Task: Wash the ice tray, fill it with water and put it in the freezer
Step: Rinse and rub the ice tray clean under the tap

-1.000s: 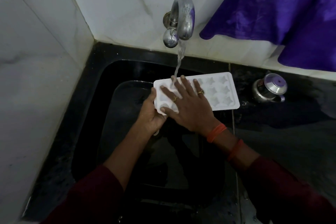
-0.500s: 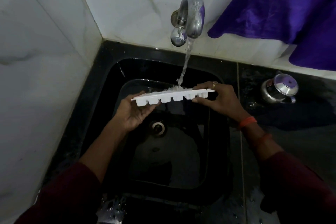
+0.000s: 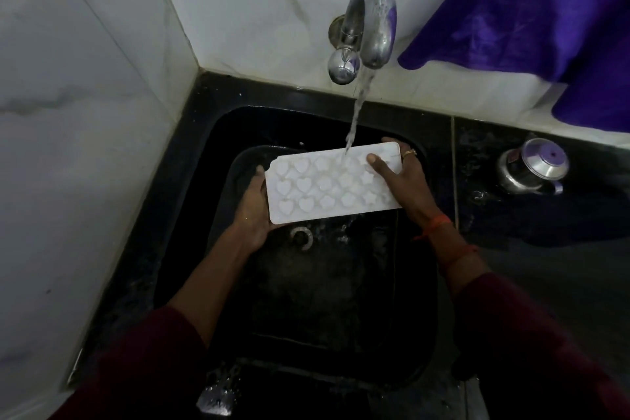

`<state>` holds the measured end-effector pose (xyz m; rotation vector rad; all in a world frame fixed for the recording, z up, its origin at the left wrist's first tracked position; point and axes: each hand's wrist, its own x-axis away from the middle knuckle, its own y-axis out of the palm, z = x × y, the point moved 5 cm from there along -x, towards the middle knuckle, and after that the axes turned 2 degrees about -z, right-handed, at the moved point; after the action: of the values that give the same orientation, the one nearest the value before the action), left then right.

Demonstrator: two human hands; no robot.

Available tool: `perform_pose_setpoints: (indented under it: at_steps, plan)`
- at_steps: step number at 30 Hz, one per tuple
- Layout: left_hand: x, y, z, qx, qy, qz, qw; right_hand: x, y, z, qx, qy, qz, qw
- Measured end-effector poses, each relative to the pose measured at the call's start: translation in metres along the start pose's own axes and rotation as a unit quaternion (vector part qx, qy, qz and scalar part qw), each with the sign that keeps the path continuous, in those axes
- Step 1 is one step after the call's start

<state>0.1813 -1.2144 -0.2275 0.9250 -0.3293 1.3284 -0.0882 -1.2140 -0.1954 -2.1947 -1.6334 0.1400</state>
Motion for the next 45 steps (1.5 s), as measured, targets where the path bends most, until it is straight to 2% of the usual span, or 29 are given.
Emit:
perform_pose_setpoints:
  at_steps: [3,5,9,11,14,17,20,25,29,32,35,39,42,45]
  plan:
    - [-0.003,0.0,-0.003,-0.03,0.015,0.035,0.999,0.0,0.003,0.01,0.057,0.016,0.01,0.998]
    - [-0.001,0.002,-0.004,-0.043,0.024,0.082,0.995,0.005,0.011,0.012,0.158,-0.015,0.018,0.987]
    - [0.001,0.011,-0.008,-0.053,0.035,0.12,0.991,0.017,0.031,0.01,0.377,-0.045,0.042,0.924]
    - [-0.001,0.013,-0.011,-0.027,0.036,0.116,0.992,0.025,0.046,0.003,0.433,-0.063,0.031,0.899]
    - [-0.002,0.014,-0.014,0.0,0.024,0.117,0.993,0.04,0.071,-0.01,0.446,-0.102,-0.024,0.889]
    - [0.007,0.028,-0.017,0.029,0.001,0.073,0.997,0.057,0.101,-0.029,0.46,-0.145,-0.075,0.873]
    - [0.01,0.037,-0.022,0.061,0.006,0.037,0.997,0.071,0.131,-0.045,0.473,-0.212,-0.083,0.851]
    - [0.003,0.025,-0.019,0.05,0.022,0.038,0.998,0.068,0.135,-0.05,0.507,-0.253,-0.099,0.819]
    - [0.004,0.019,-0.016,0.074,0.03,0.082,0.993,0.06,0.121,-0.052,0.499,-0.263,-0.084,0.821]
    - [0.001,0.011,-0.016,0.075,0.04,0.075,0.994,0.048,0.098,-0.047,0.521,-0.226,-0.072,0.82]
    - [0.0,-0.002,-0.013,0.067,0.041,0.103,0.992,0.037,0.072,-0.038,0.502,-0.185,-0.071,0.842]
    - [0.002,-0.008,-0.008,0.047,0.052,0.109,0.992,0.034,0.058,-0.033,0.531,-0.172,-0.055,0.828]
    - [0.004,-0.015,-0.003,0.036,0.06,0.121,0.99,0.028,0.049,-0.03,0.497,-0.111,-0.072,0.858]
    - [0.012,-0.025,0.005,0.046,0.076,0.121,0.989,0.008,0.032,-0.018,0.39,0.03,-0.105,0.914]
